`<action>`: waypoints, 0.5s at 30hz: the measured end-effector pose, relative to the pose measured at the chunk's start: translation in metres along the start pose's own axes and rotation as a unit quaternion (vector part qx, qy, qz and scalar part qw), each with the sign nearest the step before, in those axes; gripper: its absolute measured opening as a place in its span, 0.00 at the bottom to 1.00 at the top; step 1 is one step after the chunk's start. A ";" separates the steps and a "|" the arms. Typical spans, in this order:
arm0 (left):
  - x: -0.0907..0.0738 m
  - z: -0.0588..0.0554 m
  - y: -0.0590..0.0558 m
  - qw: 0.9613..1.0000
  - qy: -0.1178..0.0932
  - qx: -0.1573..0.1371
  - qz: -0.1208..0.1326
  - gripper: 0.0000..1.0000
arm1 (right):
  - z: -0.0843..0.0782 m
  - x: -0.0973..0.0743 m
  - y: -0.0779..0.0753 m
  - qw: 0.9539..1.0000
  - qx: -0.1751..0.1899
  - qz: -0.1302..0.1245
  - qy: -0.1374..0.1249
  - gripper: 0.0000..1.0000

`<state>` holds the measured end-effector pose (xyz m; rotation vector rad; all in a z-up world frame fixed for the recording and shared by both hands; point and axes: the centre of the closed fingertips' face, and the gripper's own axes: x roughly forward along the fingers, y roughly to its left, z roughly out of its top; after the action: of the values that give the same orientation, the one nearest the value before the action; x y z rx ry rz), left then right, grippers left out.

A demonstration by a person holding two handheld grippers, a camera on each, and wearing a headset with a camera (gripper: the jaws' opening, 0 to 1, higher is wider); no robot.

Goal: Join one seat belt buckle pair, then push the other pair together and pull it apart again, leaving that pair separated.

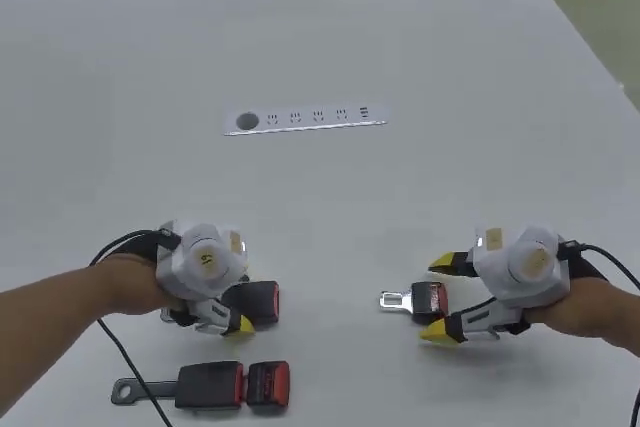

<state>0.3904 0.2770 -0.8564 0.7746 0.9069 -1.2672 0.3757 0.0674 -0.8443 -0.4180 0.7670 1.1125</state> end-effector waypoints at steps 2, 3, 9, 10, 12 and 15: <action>-0.007 0.009 0.009 0.999 -0.028 -0.006 0.037 0.54 | 0.004 -0.004 -0.004 1.000 0.002 -0.023 -0.017 0.75; -0.011 0.014 0.012 0.998 -0.043 -0.022 0.050 0.55 | 0.007 -0.009 -0.005 0.999 0.008 -0.039 -0.025 0.77; -0.042 0.037 0.026 0.980 -0.132 -0.109 0.106 0.80 | 0.022 -0.027 -0.019 0.986 0.065 -0.135 -0.079 0.88; -0.050 0.041 0.026 0.973 -0.155 -0.131 0.113 0.80 | 0.025 -0.030 -0.020 0.983 0.064 -0.151 -0.085 0.89; -0.060 0.039 0.027 0.965 -0.170 -0.161 0.122 0.83 | 0.030 -0.035 -0.018 0.978 0.073 -0.172 -0.097 0.90; -0.079 0.039 0.028 0.951 -0.198 -0.188 0.148 0.95 | 0.039 -0.045 -0.016 0.969 0.081 -0.203 -0.117 0.92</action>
<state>0.4187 0.2819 -0.7687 0.3196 0.6466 -0.9020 0.3927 0.0575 -0.7864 -0.2827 0.5269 0.6935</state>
